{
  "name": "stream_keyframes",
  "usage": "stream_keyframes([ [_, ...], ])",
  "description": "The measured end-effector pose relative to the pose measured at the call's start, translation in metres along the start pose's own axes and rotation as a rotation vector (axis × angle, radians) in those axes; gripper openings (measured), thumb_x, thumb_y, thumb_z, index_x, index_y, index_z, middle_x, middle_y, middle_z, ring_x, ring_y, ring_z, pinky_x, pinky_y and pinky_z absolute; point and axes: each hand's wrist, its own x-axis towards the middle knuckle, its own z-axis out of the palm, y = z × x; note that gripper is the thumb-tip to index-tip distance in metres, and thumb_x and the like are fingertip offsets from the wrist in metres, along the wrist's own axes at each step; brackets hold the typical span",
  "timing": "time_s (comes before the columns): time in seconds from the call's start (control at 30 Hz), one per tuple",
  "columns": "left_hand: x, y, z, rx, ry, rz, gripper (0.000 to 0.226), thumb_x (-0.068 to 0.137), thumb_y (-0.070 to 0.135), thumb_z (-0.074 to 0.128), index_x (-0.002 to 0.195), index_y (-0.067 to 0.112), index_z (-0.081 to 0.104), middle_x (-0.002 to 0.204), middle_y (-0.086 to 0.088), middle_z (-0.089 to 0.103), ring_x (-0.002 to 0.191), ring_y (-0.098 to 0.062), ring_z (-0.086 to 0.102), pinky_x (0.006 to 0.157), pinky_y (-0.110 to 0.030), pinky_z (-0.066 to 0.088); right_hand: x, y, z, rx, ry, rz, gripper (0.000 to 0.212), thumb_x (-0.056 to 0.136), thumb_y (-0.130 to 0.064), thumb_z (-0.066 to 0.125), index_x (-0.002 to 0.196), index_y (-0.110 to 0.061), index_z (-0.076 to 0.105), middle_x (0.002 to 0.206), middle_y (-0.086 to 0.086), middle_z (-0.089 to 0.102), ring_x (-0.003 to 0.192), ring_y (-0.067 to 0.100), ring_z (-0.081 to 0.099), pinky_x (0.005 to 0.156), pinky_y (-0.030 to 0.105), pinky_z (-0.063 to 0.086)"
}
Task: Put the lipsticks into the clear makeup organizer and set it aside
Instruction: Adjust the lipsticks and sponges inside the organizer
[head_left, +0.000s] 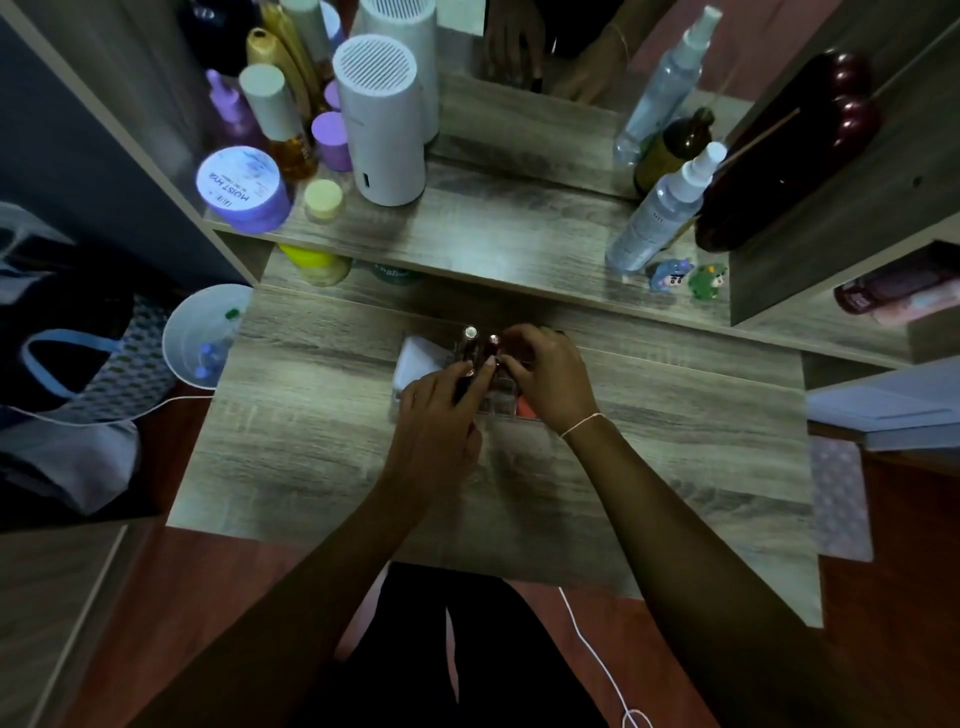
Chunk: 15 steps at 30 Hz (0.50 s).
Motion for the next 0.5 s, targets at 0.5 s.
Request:
stream_keyframes([
  [0.5,-0.031,-0.024,-0.010,-0.026,0.173,-0.124,0.060,0.077,0.024,0.043,0.135,0.008,0.044,0.137,-0.018,0.051,0.128,-0.036,0.044,0.108,-0.062,0.026,-0.064,0.022,0.000,0.244,0.448,0.284,0.038,0.089,-0.007,0.057,0.127,-0.012,0.055,0.124,0.012,0.058,0.115,0.025,0.053,0.093,0.025,0.039],
])
